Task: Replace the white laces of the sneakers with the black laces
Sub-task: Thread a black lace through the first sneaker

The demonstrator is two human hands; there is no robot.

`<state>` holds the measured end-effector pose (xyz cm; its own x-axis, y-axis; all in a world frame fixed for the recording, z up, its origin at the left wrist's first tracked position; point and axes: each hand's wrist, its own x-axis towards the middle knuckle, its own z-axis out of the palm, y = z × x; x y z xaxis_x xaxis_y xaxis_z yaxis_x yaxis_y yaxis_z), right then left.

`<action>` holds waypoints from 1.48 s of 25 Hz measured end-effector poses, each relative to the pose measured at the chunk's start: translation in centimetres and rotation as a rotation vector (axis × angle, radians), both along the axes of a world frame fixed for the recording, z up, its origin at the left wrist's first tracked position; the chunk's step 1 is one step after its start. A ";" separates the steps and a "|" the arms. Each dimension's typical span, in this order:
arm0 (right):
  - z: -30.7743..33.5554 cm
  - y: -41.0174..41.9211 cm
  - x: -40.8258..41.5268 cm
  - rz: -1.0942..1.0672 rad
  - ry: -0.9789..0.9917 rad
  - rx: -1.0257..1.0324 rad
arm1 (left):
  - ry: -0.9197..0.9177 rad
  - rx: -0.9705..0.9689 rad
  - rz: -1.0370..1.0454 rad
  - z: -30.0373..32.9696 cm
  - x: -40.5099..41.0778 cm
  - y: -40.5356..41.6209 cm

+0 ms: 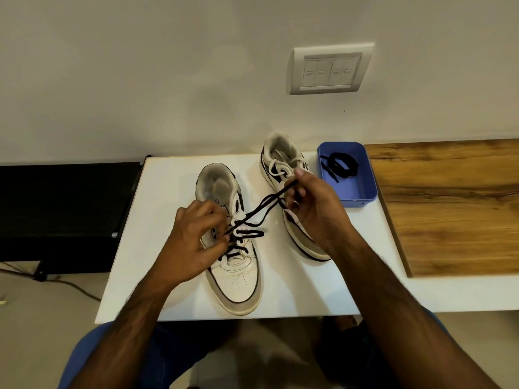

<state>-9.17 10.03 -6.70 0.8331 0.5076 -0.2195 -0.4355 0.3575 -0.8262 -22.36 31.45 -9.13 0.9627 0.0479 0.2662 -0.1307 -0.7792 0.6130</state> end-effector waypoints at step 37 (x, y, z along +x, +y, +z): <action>-4.0 8.5 -6.3 0.026 -1.416 -1.115 | 0.301 -0.499 0.272 -0.4 -0.1 3.1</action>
<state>-15.50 18.50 -10.69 0.6672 0.6491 0.3653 0.7443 -0.5631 -0.3591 -22.42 34.51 -9.53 0.9280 0.3489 -0.1311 0.2655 -0.3718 0.8896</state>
